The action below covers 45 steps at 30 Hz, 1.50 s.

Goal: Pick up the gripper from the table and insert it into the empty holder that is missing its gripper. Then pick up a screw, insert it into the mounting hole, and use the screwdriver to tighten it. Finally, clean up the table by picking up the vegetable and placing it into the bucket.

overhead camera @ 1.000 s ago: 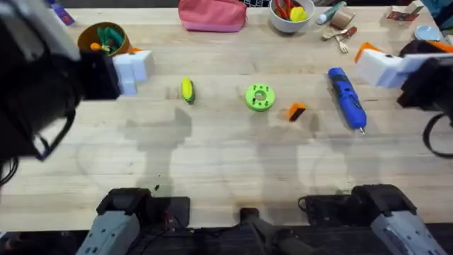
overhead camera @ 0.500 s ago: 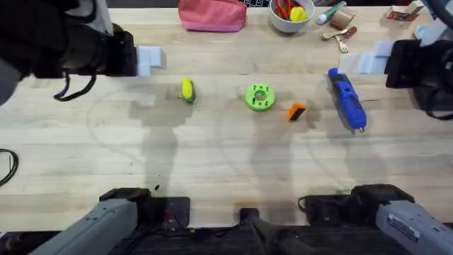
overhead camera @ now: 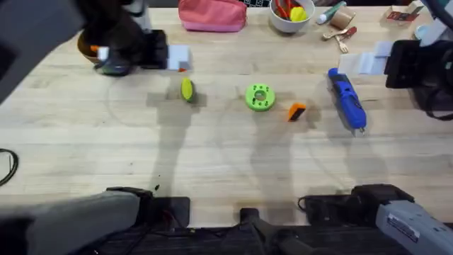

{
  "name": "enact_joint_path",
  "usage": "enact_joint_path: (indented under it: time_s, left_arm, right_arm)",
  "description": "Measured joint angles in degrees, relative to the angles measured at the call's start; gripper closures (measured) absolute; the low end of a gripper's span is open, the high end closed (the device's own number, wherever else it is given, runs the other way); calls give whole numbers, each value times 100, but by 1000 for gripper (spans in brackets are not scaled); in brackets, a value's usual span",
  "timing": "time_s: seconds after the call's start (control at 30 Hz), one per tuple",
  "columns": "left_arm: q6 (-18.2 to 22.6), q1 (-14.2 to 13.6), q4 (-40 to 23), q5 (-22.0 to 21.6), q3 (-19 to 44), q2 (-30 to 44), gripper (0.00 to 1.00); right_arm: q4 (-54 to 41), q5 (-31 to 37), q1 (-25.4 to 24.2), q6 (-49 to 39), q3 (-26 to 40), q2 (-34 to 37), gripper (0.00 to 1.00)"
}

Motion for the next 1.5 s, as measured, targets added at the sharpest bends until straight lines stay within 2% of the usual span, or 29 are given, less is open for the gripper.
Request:
enact_joint_path:
  time_s: [0.2, 0.43, 0.67, 1.1, 1.2, 1.27, 1.3, 1.33, 1.4, 1.47, 1.5]
  left_arm:
    - [-739, -389, 2, 50, 354, 1129, 16]
    - [-1277, -430, 158, 236, 462, 2102, 15]
    - [-1431, -430, 329, 295, 462, 2520, 8]
    - [-1455, -430, 317, 293, 471, 2729, 58]
    - [-1456, -429, 308, 316, 471, 2809, 98]
    - [-1466, -430, 311, 319, 473, 2809, 169]
    - [-1474, -430, 311, 319, 473, 2808, 235]
    - [-1476, -430, 310, 313, 473, 2809, 355]
    - [-1494, -430, 310, 325, 473, 2809, 683]
    - [-1486, -430, 310, 323, 473, 2809, 956]
    - [-1490, -430, 311, 323, 473, 2809, 989]
  right_arm:
    - [0, 0, 0, 0, 0, 0, 7]
    - [0, 0, 0, 0, 2, 0, 8]
    - [0, 0, 0, 0, 2, 2, 9]
    - [0, 0, 0, 0, 2, 92, 8]
    - [0, 0, 0, 0, 2, 92, 8]
    - [1, 0, 0, 0, 2, 92, 8]
    - [2, 0, 0, 0, 2, 92, 7]
    - [2, 0, 0, 0, 2, 92, 7]
    - [2, 0, 0, 0, 2, 92, 8]
    - [2, 0, 0, 0, 2, 92, 8]
    - [2, 0, 0, 0, 2, 92, 8]
